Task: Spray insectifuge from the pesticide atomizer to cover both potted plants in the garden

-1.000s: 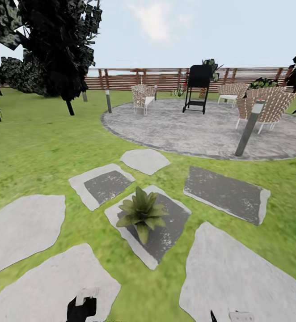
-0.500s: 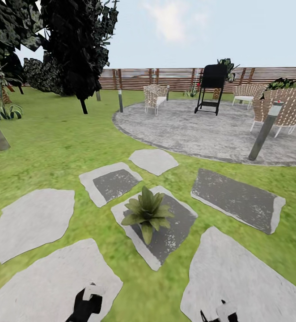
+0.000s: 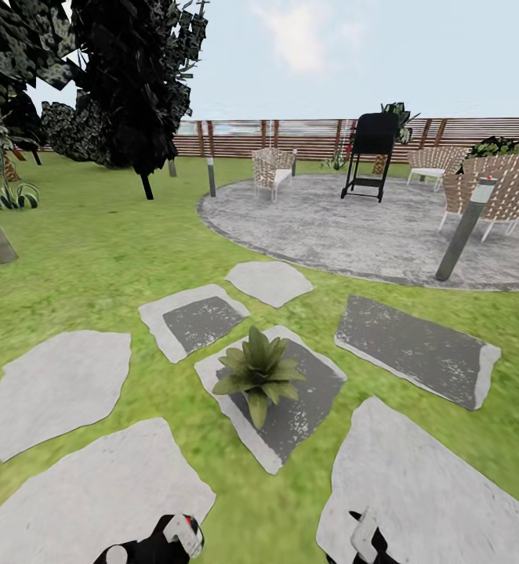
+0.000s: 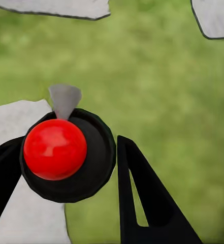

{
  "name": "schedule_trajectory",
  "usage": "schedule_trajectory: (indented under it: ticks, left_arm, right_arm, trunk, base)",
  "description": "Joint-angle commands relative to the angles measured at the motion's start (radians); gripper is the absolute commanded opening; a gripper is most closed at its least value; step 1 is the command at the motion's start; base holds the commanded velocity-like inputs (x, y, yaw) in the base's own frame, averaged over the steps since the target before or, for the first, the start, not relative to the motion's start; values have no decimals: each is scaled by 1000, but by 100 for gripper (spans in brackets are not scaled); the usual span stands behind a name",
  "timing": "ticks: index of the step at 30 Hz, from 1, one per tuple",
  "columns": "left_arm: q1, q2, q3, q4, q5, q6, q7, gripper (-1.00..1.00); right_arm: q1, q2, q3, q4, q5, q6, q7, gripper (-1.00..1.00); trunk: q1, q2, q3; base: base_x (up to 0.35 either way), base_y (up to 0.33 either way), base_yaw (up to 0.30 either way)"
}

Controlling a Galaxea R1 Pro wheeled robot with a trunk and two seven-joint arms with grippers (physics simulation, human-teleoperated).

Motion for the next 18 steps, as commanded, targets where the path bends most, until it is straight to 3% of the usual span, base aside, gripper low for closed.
schedule_trajectory:
  ticks: [1, 2, 3, 5, 7, 14, 16, 18]
  left_arm:
    - [0, 0, 2, 0, -10, -6, 0, -100]
    - [0, 0, 2, 0, -10, -6, 0, -100]
    - [-15, 5, 1, -2, -34, 2, -52, -100]
    - [-89, 8, 1, -7, -135, 72, -245, -100]
    - [-129, 10, 0, -14, -186, 103, -343, -100]
    - [-200, 11, -3, -23, -264, 127, -532, -100]
    - [-223, 7, -3, -26, -298, 168, -590, -100]
    - [-225, 5, -4, -27, -301, 174, -594, -100]
  right_arm:
    - [0, -1, 2, 0, 6, -3, -2, 100]
    - [0, -1, 2, 0, 6, -3, -2, 100]
    - [-4, -2, 2, -17, 12, -2, 41, 100]
    - [-62, -11, 1, -38, 82, 26, 231, 100]
    - [-95, -15, 1, -46, 112, 37, 324, 100]
    - [-134, -17, 1, -52, 131, 45, 429, 100]
    - [-137, -13, 2, -52, 131, 45, 445, 100]
    - [-137, -10, 2, -51, 130, 45, 445, 100]
  trunk:
    - [0, 0, -1]
    - [0, 0, -1]
    - [0, 0, -1]
    - [0, 0, -1]
    - [0, 0, -1]
    - [0, 0, -1]
    - [0, 0, -1]
    - [0, 0, -1]
  base:
    - [0, 0, 0]
    - [0, 0, 0]
    - [0, 0, 0]
    - [0, 0, 0]
    - [0, 0, 0]
    - [0, 0, 0]
    - [0, 0, 0]
    - [0, 0, 0]
